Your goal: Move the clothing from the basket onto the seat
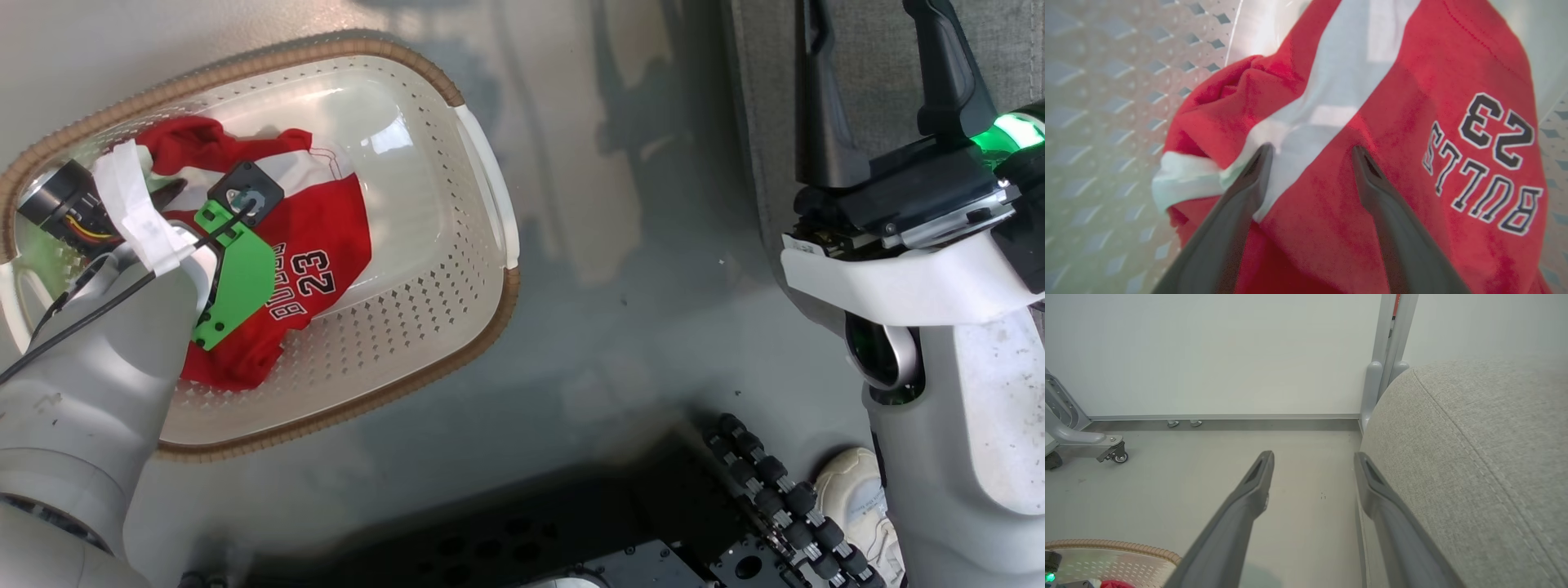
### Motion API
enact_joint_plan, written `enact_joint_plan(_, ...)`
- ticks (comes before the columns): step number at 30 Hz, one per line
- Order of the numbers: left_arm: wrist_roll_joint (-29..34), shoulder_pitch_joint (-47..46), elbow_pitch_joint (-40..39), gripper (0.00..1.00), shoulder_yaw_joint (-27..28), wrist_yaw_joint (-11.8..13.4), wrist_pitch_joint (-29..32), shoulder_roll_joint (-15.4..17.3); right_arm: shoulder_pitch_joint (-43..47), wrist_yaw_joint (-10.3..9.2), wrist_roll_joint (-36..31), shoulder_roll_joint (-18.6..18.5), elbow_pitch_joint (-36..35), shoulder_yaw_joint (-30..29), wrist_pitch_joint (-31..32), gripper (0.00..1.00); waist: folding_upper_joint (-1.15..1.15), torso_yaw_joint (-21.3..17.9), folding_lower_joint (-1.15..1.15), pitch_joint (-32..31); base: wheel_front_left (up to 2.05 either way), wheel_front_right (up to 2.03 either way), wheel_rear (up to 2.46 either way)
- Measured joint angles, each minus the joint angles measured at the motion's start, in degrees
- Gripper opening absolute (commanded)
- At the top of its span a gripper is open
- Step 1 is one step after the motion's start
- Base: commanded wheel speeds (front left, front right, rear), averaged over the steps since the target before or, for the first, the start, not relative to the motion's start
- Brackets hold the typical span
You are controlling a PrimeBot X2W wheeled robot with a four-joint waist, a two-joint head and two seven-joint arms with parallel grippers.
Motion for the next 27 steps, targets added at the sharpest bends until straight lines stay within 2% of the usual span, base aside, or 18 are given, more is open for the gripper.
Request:
enact_joint_plan(20, -1.9, -0.9, 0.1, 1.00, -2.7, -0.5, -0.6, -3.4, 2.9, 0.00, 0.2, 0.0, -1.8, -1.2, 0.0, 1.00, 0.00, -0.8, 0.00, 3.8, 0.00, 0.00, 0.00)
enact_joint_plan(21, -2.0, -0.9, 0.1, 0.85, -2.8, -0.4, -0.8, -3.7, 3.0, 0.00, 0.2, 0.0, -1.9, -1.3, 0.0, 1.00, 0.00, -0.7, 0.00, 3.8, 0.00, 0.00, 0.00)
enact_joint_plan(22, -1.9, -1.0, 0.1, 0.04, -3.3, -0.2, -1.2, -3.9, 3.1, 0.00, 0.2, 0.0, -2.0, -1.3, 0.0, 1.00, 0.00, -0.7, 0.00, 3.9, 0.00, 0.00, 0.00)
enact_joint_plan(23, -1.7, -1.1, 0.1, 0.00, -3.5, 0.0, -1.3, -4.0, 3.4, 0.00, 0.2, 0.0, -2.0, -1.4, 0.0, 1.00, 0.00, -0.6, 0.00, 3.9, 0.00, 0.00, 0.00)
enact_joint_plan(27, -1.5, -1.4, 0.2, 0.00, -4.2, 0.4, -1.4, -4.2, 3.9, 0.00, 0.2, 0.0, -2.2, -1.4, 0.0, 1.00, 0.00, -0.5, 0.00, 4.0, 0.00, 0.00, 0.00)
